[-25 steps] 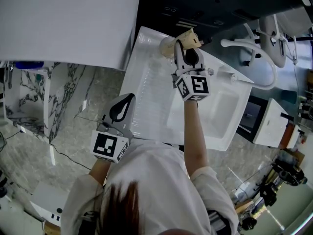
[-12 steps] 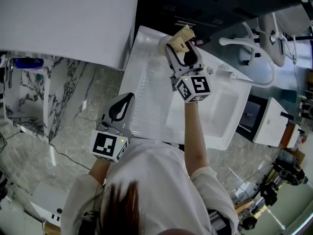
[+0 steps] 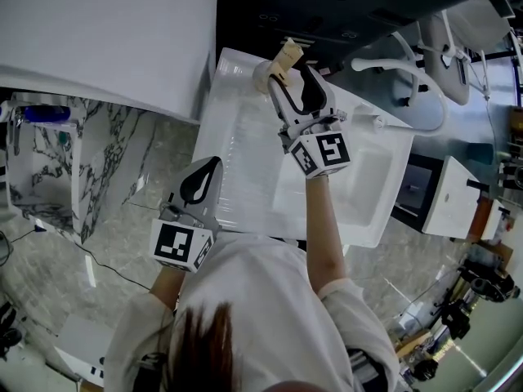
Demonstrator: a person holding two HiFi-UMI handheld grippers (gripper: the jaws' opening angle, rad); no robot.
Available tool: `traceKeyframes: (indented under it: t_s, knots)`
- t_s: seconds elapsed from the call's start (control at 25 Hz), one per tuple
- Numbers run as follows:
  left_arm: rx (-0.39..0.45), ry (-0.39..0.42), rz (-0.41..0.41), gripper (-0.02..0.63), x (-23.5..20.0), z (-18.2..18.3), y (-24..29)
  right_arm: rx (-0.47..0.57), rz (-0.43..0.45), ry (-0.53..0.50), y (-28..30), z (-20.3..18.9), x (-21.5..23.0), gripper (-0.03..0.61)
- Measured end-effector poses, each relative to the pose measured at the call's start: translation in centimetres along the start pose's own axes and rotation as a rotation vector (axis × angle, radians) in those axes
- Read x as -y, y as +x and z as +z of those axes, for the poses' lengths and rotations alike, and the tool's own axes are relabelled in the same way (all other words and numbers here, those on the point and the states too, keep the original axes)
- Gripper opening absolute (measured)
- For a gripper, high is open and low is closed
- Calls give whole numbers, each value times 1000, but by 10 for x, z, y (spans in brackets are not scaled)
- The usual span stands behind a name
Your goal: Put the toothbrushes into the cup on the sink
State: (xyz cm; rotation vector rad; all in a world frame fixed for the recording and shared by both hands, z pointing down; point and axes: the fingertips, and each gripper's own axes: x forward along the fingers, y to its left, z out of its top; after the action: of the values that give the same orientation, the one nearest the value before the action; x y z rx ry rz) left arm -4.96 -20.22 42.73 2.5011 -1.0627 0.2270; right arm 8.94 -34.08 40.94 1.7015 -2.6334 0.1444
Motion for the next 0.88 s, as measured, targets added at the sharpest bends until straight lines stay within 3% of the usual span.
traceKeyframes:
  t_s: [0.44,0.88]
  knots:
    - [40,17,8,15,16,14,-5,67,50,-44,-19,44,-7,242]
    - [90,43,-3,15,37,29,-15,143,51,-89,-55,108,-20,112]
